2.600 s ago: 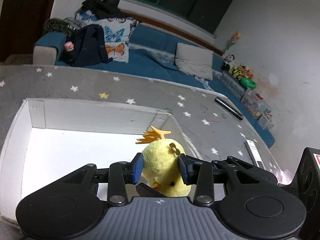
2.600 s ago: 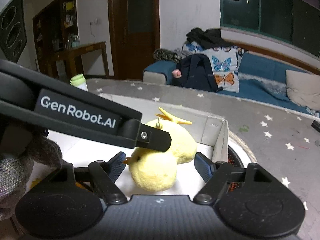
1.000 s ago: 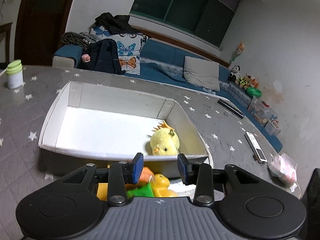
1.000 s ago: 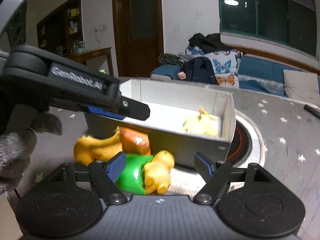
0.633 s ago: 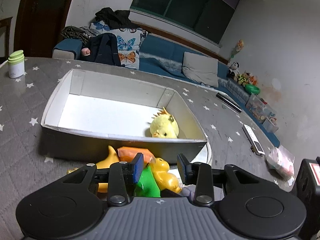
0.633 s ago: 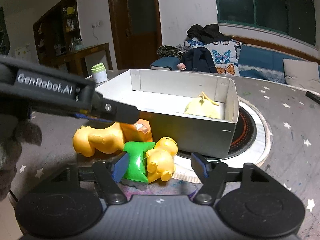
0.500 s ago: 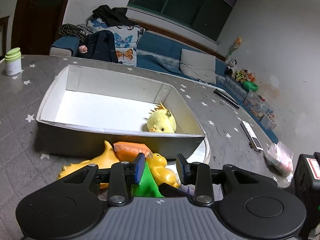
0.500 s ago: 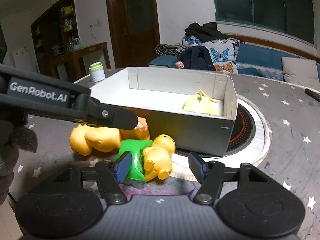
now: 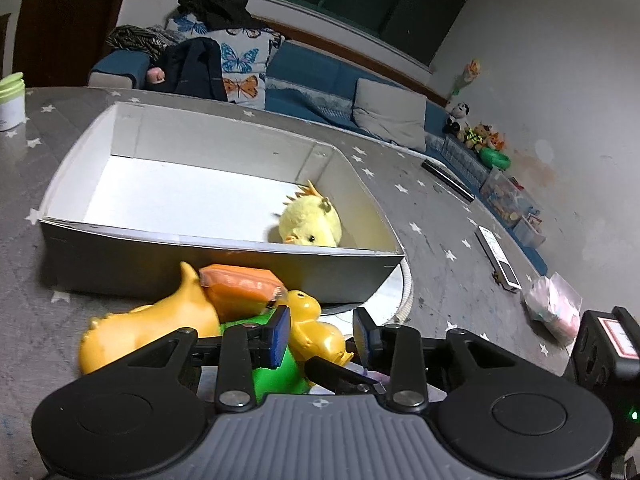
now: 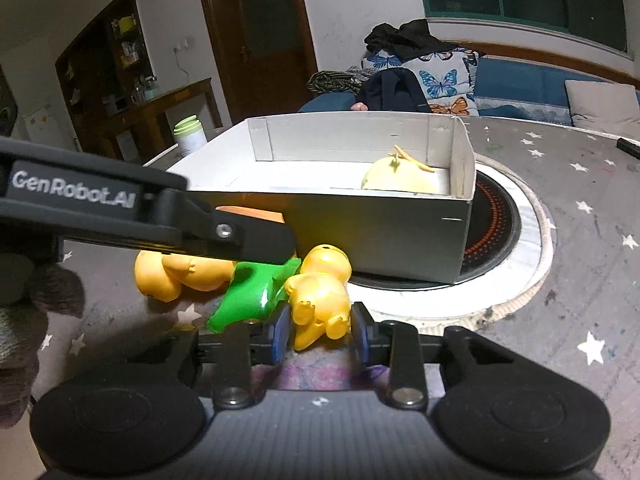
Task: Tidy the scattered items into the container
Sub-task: 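Reach the left tool to the yellow rubber duck and grasp it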
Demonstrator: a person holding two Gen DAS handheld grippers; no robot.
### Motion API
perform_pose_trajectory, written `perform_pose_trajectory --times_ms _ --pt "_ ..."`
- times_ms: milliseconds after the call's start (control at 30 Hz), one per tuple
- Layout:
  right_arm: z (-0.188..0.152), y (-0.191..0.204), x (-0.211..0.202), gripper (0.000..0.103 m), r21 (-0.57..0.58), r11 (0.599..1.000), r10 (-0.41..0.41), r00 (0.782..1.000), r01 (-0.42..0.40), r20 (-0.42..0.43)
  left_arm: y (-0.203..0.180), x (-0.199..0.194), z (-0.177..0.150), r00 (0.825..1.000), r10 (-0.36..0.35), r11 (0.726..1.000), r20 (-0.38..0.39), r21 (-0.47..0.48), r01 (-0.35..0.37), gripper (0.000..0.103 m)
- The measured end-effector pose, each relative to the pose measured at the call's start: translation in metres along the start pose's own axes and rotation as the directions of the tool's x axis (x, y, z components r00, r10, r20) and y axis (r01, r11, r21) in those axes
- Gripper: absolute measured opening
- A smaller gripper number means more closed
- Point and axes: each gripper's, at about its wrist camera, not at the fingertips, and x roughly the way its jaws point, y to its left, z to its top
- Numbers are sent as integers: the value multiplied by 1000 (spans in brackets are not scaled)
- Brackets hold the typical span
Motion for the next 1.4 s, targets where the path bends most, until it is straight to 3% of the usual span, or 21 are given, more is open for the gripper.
perform_pose_trajectory --times_ms 633,867,1400 --pt "-8 -13 -5 31 20 999 -32 999 32 -16 -15 45 8 995 26 999 -98 29 -23 38" --pt "-4 -13 -1 38 11 999 -36 999 36 -7 -7 45 9 994 36 999 -104 -3 -36 39" --pt "-3 -7 6 36 -5 999 -37 999 37 -1 1 60 17 987 45 992 -157 -111 -63 39"
